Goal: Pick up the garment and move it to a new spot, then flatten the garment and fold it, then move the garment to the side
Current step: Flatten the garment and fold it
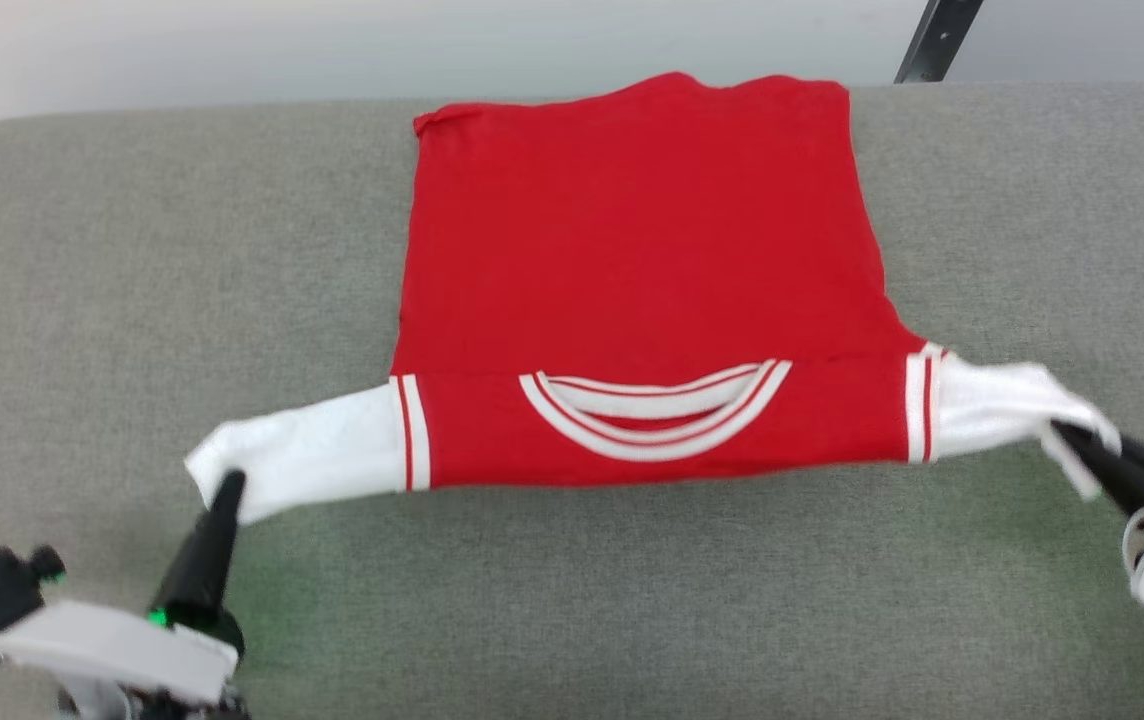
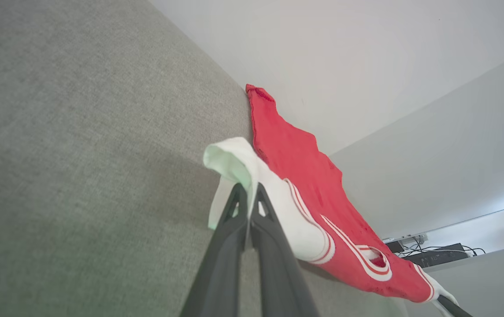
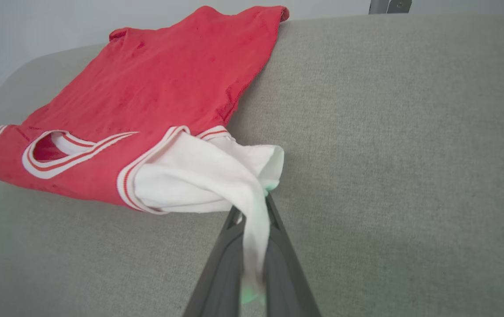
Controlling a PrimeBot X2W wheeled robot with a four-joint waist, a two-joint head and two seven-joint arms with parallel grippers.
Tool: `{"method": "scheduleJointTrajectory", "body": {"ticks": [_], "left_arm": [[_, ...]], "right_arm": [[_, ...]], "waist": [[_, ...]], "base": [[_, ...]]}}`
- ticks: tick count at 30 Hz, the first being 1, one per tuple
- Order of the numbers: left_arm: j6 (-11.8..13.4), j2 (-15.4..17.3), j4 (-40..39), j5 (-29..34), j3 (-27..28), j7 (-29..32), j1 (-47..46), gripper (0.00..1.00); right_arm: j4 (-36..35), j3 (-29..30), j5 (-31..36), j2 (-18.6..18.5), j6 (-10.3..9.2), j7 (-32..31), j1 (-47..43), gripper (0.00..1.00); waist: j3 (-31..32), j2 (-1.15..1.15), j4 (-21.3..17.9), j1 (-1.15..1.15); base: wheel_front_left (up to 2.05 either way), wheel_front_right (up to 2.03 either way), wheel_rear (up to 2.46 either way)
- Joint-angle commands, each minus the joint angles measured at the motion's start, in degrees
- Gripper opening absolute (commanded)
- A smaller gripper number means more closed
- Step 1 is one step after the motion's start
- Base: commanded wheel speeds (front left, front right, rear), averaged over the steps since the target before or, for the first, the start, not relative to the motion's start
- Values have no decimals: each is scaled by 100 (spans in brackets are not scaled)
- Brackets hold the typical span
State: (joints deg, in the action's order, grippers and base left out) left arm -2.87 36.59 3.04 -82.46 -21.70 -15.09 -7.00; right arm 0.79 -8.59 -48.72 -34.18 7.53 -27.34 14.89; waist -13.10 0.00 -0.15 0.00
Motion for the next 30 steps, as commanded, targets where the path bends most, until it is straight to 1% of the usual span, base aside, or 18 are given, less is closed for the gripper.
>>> {"method": "scheduleJointTrajectory", "body": {"ticks": [1,5,11,17,20,22,24,27,30], "left_arm": [[29,0,-43,42,34,-7,119,0],[132,-137,-340,51,223,-5,650,0],[269,-279,-672,132,640,-6,1414,0],[497,-189,-1213,259,856,-6,2034,0],[601,-134,-1331,324,829,7,2114,0],[697,-72,-1273,486,750,51,2040,0],[890,69,-1116,853,590,102,1900,0],[1147,159,-815,1405,273,179,1615,0],[1326,200,-524,1858,-66,323,1320,0]], "right_arm": [[-71,81,52,56,-9,-49,-128,0],[-527,446,209,245,-9,-414,-689,0],[-1114,788,367,404,-9,-910,-1325,0],[-1530,1057,463,564,-9,-1302,-1758,0],[-1657,1138,517,688,-9,-1414,-1859,0],[-1672,1128,594,712,-9,-1474,-1866,0],[-1610,1031,703,687,-9,-1529,-1804,0],[-1450,833,872,655,-9,-1562,-1652,0],[-1222,517,1053,549,-9,-1538,-1485,0]], "waist": [[33,0,-25,0],[74,0,-38,0],[140,0,-84,0],[103,0,-107,0],[62,0,-87,0],[32,0,-76,0],[-9,0,-65,0],[-70,0,-59,0],[-117,0,-50,0]], "base": [[0,0,0],[0,0,0],[0,0,0],[0,0,0],[0,0,0],[0,0,0],[0,0,0],[0,0,0],[0,0,0]]}}
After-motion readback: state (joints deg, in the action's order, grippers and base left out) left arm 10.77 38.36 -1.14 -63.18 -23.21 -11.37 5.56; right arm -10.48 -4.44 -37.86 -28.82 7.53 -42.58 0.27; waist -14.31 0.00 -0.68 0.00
